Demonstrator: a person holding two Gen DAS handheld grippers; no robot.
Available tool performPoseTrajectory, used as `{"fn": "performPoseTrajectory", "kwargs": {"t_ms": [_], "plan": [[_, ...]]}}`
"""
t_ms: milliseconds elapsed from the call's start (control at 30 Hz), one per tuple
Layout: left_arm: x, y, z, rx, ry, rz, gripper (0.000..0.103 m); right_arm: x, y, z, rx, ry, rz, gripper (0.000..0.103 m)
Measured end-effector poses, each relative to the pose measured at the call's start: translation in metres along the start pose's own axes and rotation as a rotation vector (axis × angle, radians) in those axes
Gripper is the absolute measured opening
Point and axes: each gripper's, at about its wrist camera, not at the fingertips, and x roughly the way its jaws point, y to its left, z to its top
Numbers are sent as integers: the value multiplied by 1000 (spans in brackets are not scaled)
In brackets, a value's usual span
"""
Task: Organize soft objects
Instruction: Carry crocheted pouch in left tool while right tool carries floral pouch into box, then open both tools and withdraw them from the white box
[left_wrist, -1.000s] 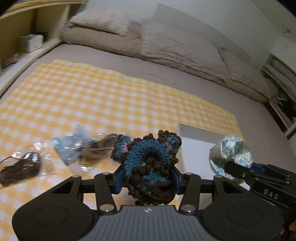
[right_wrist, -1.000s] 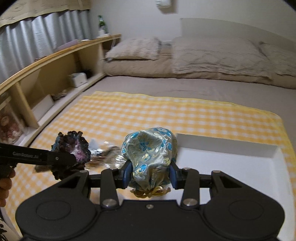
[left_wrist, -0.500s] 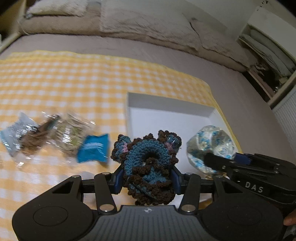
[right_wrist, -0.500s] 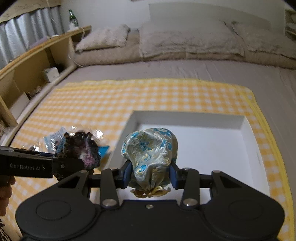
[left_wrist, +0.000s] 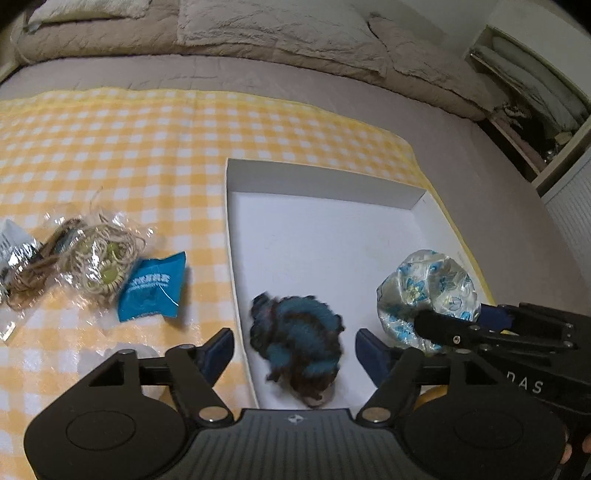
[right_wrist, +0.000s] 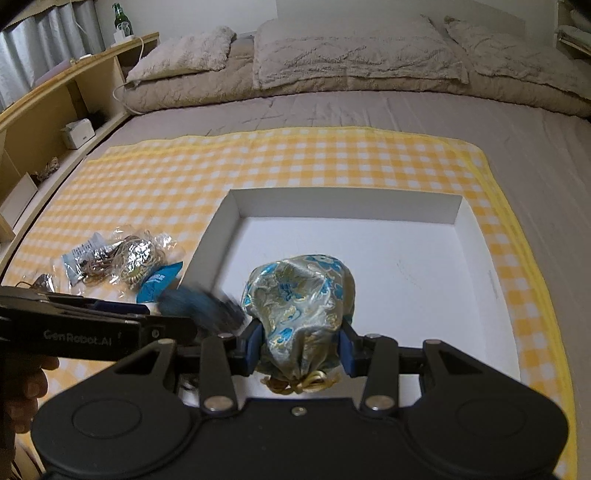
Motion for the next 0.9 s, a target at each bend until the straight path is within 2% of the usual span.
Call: {"fn": "performPoseTrajectory", "kwargs": {"t_ms": [200,267,333,400,500,667,900], "plan": [[-4,-2,-1,56,5,41,84,2,0,-1,-3,13,-5,47],[-3,-2,-2,71,9,59,91,4,0,-2,-5,21,-12,50],[-4,-3,-4,91,6,75,92,6,-1,-4,-8,30,-29,63],[-4,-3,-5,110,10,83,94,6,-2,-5,-16,39,-49,71],[-4,-2,-6,119,13,89,97,6,-5,-7,-15,50,-63,78],[-5,-4,-8,140,10,98,100,4,-8,-11,-9,74,-67,82],[-9,-4,-10,143,-4,100,102,-7,-14,-15,7,62,-71,86]]}}
